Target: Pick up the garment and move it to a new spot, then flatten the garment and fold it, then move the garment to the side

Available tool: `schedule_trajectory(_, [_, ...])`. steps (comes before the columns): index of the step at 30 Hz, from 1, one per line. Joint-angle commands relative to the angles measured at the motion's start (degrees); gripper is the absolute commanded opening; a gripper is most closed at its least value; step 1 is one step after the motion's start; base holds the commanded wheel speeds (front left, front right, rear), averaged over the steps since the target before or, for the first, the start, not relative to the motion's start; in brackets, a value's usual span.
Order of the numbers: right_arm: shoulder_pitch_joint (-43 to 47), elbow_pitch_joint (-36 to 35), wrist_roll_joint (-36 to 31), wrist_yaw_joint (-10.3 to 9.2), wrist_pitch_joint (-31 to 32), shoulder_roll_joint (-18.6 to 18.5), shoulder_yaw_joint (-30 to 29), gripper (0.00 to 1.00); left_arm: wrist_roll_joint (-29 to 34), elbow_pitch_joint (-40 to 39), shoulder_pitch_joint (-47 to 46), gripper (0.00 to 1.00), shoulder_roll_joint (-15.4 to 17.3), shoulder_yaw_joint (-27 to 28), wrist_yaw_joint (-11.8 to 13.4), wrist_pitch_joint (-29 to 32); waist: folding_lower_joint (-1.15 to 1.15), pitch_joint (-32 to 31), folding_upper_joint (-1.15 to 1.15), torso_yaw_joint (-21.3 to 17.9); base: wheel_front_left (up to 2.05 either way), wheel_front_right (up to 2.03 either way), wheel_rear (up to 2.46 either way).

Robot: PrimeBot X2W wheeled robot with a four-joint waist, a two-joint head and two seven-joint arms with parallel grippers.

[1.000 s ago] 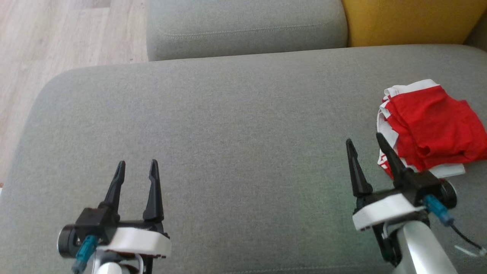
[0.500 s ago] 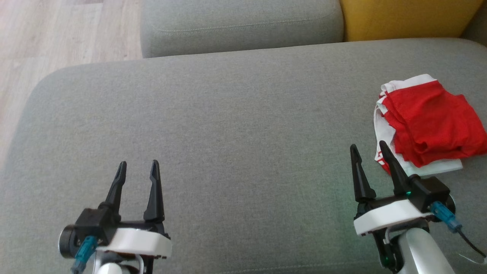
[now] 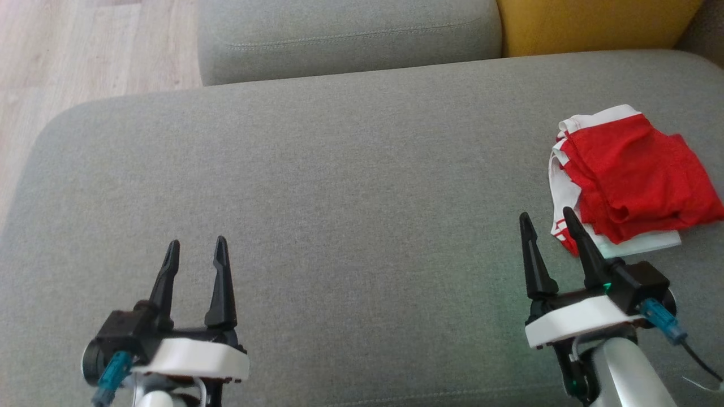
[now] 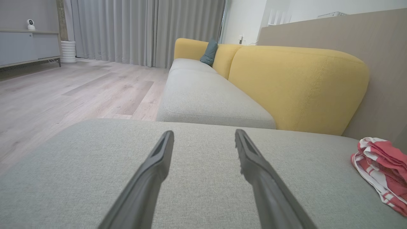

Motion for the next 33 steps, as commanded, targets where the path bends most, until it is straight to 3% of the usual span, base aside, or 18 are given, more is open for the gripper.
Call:
schedule_trajectory(1, [-1.7, -2.2, -0.4, -0.04, -0.6, 0.1, 1.3, 1.00, -0.1, -1.8, -1.6, 1.00, 0.2, 2.1, -0.3, -0.3, 0.00, 0.0, 0.00, 0.0, 0.00, 0.00, 0.00])
schedule_trajectory(8, [-1.8, -2.1, -0.3, -0.04, -0.6, 0.1, 1.4, 1.00, -0.1, -1.9, -1.4, 1.00, 0.2, 2.0, -0.6, -0.3, 0.00, -0.1, 0.00, -0.4, 0.00, 0.00, 0.00])
schedule_trajectory(9, [0.0, 0.2, 0.0, 0.00, 0.0, 0.0, 0.1, 0.00, -0.3, 0.5, 0.4, 0.00, 0.0, 0.0, -0.5, 0.0, 0.00, -0.1, 0.00, -0.4, 0.00, 0.00, 0.00])
schedule_trajectory(33, [0.8, 1.3, 15.0, -0.01, 2.9, -0.6, -1.2, 0.00, -15.0, 4.7, -1.0, 0.00, 0.8, 1.3, -2.2, 2.8, 0.00, -0.2, 0.00, 0.1, 0.00, 0.00, 0.00])
